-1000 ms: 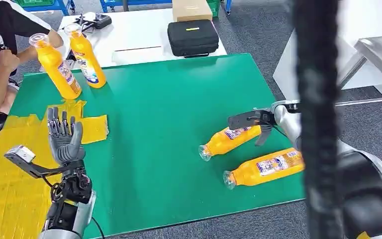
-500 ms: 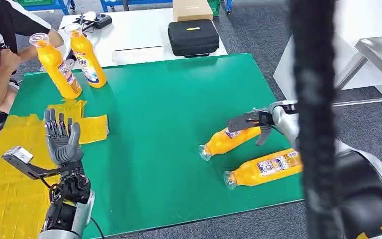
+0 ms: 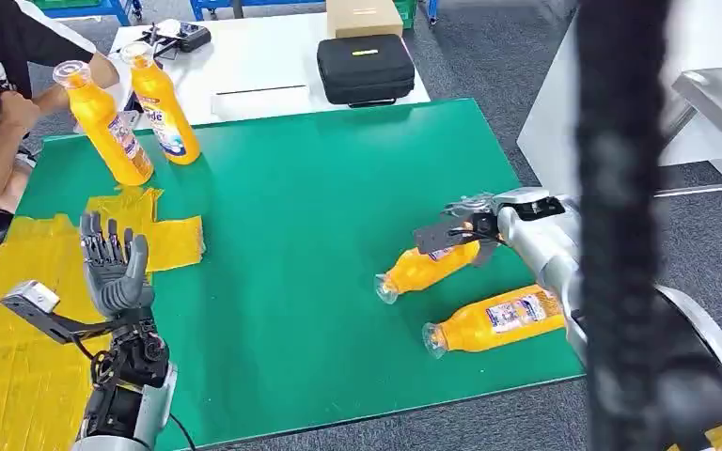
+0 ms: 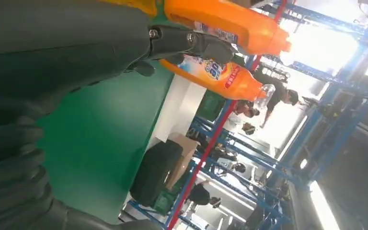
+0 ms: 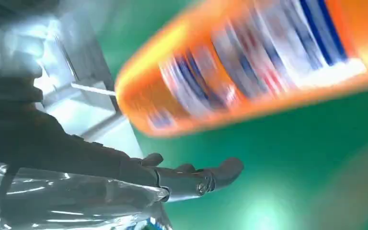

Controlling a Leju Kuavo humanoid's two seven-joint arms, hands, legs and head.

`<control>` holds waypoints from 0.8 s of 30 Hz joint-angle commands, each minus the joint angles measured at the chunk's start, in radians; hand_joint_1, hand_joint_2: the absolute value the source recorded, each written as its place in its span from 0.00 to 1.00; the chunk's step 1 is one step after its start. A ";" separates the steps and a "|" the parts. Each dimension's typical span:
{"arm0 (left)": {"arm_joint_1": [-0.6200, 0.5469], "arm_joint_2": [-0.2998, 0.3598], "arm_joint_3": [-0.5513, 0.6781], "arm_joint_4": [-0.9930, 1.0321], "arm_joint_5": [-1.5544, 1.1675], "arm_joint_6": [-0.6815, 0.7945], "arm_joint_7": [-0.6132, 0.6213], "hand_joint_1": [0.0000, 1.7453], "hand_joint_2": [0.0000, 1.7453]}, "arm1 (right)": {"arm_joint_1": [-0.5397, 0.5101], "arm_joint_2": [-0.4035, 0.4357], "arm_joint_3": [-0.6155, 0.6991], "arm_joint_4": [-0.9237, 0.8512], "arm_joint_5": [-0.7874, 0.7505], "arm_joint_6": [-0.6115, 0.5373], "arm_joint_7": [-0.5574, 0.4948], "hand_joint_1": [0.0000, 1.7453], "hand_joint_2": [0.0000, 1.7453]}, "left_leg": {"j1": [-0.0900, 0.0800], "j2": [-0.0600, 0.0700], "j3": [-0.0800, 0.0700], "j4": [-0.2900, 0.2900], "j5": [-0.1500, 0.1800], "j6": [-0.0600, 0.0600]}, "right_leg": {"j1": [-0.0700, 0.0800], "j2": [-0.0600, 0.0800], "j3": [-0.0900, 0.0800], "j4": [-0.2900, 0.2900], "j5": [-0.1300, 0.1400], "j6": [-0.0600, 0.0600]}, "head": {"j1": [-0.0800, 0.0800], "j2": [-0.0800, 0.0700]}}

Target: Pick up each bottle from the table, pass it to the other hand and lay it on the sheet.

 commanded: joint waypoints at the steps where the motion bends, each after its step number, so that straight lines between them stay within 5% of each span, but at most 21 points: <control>1: -0.014 0.011 0.040 0.066 -0.001 -0.001 0.003 0.00 1.00 | -0.029 0.006 0.075 -0.059 -0.005 -0.029 0.020 0.00 1.00 | 0.000 0.002 0.003 0.001 -0.003 -0.004 | 0.000 0.000 0.002 0.001 -0.002 0.000 | 0.000 0.000; 24: -0.069 0.009 -0.002 0.158 0.014 0.008 0.003 0.00 1.00 | -0.004 -0.030 0.106 0.036 -0.065 0.082 0.060 0.00 1.00 | 0.000 -0.003 -0.003 0.001 -0.001 -0.003 | 0.000 -0.003 -0.002 0.001 -0.002 0.000 | 0.000 0.000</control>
